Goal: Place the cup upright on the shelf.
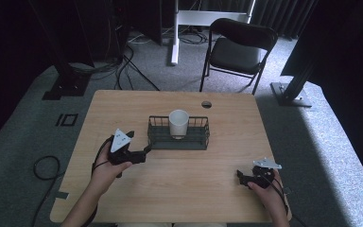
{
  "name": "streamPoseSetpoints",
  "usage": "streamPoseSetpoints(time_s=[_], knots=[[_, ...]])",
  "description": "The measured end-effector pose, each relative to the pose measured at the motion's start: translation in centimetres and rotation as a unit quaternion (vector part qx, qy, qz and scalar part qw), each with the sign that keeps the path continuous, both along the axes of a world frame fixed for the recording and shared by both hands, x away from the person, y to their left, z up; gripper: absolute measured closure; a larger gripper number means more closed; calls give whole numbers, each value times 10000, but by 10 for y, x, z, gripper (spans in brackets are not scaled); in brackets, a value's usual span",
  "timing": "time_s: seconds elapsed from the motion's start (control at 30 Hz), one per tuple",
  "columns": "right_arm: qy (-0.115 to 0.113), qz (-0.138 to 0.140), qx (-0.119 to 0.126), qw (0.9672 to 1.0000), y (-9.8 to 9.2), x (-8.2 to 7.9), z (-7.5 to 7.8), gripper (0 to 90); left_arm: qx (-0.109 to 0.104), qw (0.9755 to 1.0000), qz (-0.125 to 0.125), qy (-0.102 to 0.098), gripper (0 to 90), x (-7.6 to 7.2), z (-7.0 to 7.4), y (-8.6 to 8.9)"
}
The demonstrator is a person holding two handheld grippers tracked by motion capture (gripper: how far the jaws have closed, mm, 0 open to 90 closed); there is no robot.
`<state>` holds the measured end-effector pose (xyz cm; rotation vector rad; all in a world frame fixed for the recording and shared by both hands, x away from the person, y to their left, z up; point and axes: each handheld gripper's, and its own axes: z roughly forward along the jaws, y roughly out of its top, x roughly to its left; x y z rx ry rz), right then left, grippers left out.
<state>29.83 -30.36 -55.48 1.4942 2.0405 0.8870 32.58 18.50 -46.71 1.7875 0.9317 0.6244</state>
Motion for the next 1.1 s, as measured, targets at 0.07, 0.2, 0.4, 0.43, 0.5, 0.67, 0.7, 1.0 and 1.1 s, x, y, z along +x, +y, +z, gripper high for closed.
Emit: streamPoseSetpoints(time_s=[0.07,0.2,0.4,0.43,0.5,0.67,0.7,1.0,1.1], knots=[[-1,2,-2,10000,0,0,0,122,-2,10000,63,27,133,-3,-3,5],[-1,1,-2,10000,0,0,0,122,42,9997,222,74,133,-8,-11,17],[-1,0,0,10000,0,0,0,122,89,9989,429,144,133,-14,-22,34],[2,2,-2,10000,0,0,0,122,79,9988,452,156,133,-15,-24,36],[0,-1,-1,10000,0,0,0,123,91,9985,516,177,133,-16,-27,41],[-2,3,-6,10000,0,0,0,122,123,9969,745,213,133,-21,-35,55],[-1,3,-4,10000,0,0,0,122,141,9965,793,229,133,-22,-37,58],[-2,4,-6,10000,0,0,0,122,260,9885,1371,576,120,-30,-55,86],[-2,3,-5,10000,0,0,0,122,341,9858,1484,710,113,-31,-62,94]])
